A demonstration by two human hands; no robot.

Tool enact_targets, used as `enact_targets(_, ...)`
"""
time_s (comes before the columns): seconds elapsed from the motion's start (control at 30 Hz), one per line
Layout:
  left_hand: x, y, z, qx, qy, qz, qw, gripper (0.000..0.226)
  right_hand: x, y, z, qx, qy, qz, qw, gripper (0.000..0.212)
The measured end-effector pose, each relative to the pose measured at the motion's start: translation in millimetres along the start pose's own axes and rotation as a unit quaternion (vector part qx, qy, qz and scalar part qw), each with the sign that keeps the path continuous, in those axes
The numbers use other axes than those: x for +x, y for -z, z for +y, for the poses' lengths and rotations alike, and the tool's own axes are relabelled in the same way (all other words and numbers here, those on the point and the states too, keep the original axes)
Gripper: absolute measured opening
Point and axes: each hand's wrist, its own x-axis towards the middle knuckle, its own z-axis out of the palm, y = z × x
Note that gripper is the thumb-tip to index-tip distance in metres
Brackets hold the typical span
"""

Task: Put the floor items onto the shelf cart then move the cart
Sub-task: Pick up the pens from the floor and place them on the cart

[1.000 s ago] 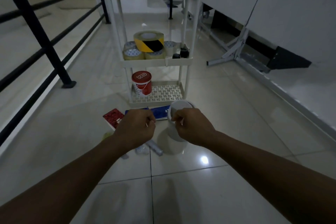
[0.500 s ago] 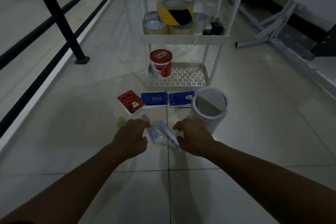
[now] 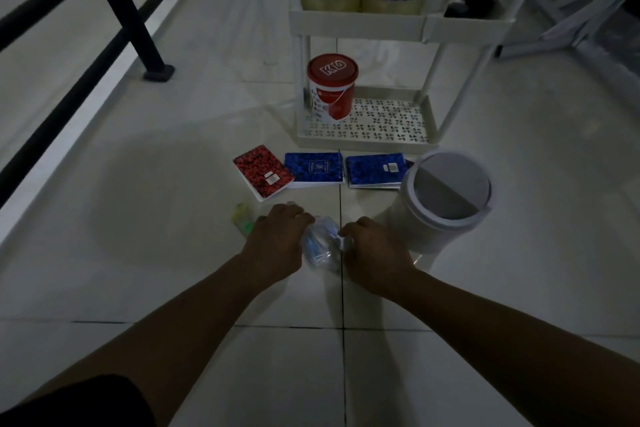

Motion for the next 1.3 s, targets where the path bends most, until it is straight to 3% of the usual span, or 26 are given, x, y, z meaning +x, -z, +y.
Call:
enact_targets(0.17,9,-7,-6,0.052,-0.031,-0.042,0.997,0.065,5,-8,2,0.006,-0.005,-0.003,1.0,0.039)
enact_targets(0.33,20,3,-3,0.222,-0.114,-0.112,0.962,0.091,9,-9,3,0.001,-0.007,-0.001,1.0,0.023)
enact_targets(0.47,18,6,-1,0.279,-0.174,-0.126,0.936,0.077,4,-8,5,0.012,-0.024,-0.002,1.0,0.017)
enact_targets(0.6,12,13,0,0.301,-0.176,-0.142,0.926,0.074,-8,2,7,0.023,-0.033,0.007,0.999,0.019)
enact_targets(0.83,-11,45,22,0.259,-0.182,-0.077,0.945,0.056,-38,46,0,0.042,-0.021,0.056,0.997,0.02)
enact_targets(1.07,-27,101,70,0.166,-0.105,-0.023,0.98,0.029,-71,118,-5,0.072,-0.018,0.15,0.986,0.022)
enact_targets(1.3,-42,186,133,0.065,-0.058,0.058,0.995,0.023,-92,222,-17,0.069,0.004,0.268,0.961,0.027)
